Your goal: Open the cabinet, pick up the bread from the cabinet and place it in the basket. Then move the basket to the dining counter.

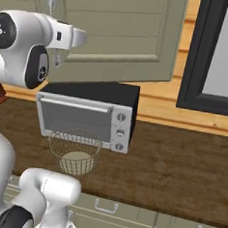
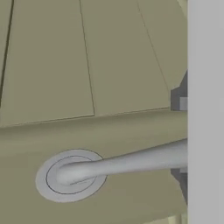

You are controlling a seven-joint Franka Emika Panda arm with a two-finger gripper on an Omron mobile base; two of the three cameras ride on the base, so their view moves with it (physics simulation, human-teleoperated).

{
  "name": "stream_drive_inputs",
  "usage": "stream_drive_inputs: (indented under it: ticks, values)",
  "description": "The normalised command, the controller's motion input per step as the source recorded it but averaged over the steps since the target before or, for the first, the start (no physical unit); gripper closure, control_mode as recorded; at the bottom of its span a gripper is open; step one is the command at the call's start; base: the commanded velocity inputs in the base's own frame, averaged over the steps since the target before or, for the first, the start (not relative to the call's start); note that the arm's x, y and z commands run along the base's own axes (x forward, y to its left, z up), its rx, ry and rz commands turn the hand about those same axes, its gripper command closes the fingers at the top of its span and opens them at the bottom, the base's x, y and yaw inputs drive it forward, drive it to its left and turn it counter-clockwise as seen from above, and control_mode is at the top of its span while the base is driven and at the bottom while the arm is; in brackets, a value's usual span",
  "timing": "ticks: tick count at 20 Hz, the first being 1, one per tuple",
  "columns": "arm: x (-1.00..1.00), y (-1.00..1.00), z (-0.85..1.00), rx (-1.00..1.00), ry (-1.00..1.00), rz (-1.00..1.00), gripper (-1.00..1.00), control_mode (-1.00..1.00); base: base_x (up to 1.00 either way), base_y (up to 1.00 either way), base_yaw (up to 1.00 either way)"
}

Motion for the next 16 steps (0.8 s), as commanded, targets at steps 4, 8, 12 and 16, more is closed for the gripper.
stream_drive_inputs:
  ticks: [4, 8, 12, 16]
  values:
    - [-1.0, -0.77, 0.0, 0.08, 0.01, 0.0, 1.0, -1.0, 0.0, 0.0, 0.0]
    - [-1.0, -0.94, 0.0, 0.11, 0.1, 0.01, 1.0, -1.0, 0.0, 0.0, 0.0]
    - [-0.48, -1.0, -0.02, 0.02, 0.25, 0.07, 1.0, -1.0, 0.0, 0.0, 0.0]
    - [0.0, -0.98, -0.17, 0.01, 0.18, 0.06, 1.0, -1.0, 0.0, 0.0, 0.0]
